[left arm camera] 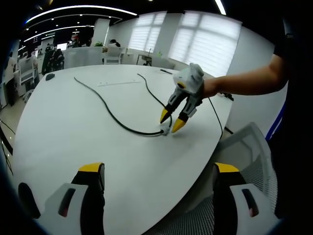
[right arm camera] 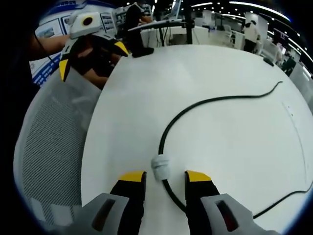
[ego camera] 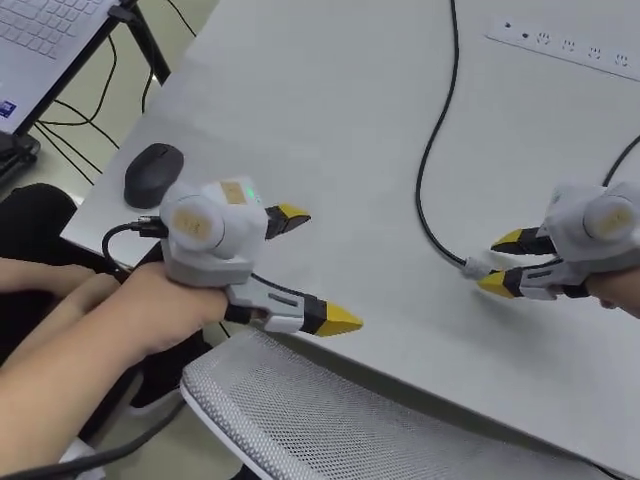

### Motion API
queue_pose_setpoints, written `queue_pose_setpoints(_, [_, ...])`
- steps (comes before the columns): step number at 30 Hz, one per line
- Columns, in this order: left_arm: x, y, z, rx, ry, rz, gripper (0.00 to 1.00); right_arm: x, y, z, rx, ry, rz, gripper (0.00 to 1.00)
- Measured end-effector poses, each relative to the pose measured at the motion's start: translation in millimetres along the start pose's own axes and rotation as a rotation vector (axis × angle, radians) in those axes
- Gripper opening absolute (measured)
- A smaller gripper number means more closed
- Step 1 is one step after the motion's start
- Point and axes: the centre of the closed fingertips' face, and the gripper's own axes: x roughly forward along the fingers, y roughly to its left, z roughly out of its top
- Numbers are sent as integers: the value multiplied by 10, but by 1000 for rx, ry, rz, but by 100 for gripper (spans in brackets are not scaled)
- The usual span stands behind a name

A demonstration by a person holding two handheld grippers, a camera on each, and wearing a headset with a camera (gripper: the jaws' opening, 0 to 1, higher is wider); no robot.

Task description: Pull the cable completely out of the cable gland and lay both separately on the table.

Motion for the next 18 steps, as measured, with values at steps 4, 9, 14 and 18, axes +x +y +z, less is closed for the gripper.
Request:
queue_pose_setpoints(4, [1, -4, -1, -7, -3, 0, 92, 22, 14, 6, -12, 11, 13, 22])
queue_pose_setpoints(9, [9, -24, 19, -9, -4, 1, 93, 44, 15, -41, -34, 40, 23, 16])
queue_pose_setpoints(14, [16, -24, 13, -14, 1, 0, 92, 40, 2, -36, -33, 34, 29, 13])
queue_pose_setpoints(18, [17, -14, 15, -13, -1, 4, 92, 57, 29, -42, -36, 37, 49, 9])
